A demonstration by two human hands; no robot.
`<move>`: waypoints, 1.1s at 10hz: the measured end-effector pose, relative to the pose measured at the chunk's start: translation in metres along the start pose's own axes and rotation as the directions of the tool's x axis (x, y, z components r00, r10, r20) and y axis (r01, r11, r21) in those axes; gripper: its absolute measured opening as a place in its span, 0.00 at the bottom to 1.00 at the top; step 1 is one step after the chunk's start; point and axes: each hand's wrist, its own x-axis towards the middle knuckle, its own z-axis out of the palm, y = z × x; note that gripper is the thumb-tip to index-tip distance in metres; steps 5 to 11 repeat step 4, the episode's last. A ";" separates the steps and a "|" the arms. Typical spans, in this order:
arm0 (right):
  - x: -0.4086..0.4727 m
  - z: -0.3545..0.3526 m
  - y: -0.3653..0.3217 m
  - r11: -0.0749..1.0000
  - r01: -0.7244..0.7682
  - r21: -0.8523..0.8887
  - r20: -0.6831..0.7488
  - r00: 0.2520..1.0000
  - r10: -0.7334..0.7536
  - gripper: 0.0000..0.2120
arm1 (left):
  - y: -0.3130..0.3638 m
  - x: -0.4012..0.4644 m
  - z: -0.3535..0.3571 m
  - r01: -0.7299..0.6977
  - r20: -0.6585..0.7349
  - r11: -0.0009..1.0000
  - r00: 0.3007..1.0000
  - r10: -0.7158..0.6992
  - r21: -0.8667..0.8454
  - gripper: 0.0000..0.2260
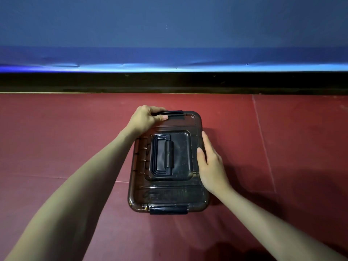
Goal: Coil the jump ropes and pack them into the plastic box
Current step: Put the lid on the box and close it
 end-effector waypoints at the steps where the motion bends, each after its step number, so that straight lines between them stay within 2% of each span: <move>1: -0.001 0.000 0.001 1.000 0.017 0.016 -0.014 1.000 -0.017 0.25 | 0.008 -0.012 0.005 -0.128 -0.087 0.952 0.984 0.158 0.278 0.16; 2: 0.000 -0.002 0.000 0.999 -0.002 0.053 0.006 1.000 0.001 0.25 | 0.029 -0.045 0.019 -0.166 -0.211 0.978 0.959 0.190 0.129 0.13; 3: 0.005 -0.007 -0.003 0.998 -0.037 0.059 0.027 0.999 0.035 0.25 | 0.051 -0.081 0.029 -0.152 -0.300 0.983 0.947 0.117 -0.098 0.11; 4: 0.010 -0.031 -0.013 0.997 -0.053 0.055 -0.010 0.999 0.053 0.17 | 0.072 -0.106 0.039 -0.052 -0.366 0.947 0.928 -0.071 -0.316 0.10; 11: 0.010 -0.031 -0.013 0.997 -0.053 0.055 -0.010 0.999 0.053 0.17 | 0.072 -0.106 0.039 -0.052 -0.366 0.947 0.928 -0.071 -0.316 0.10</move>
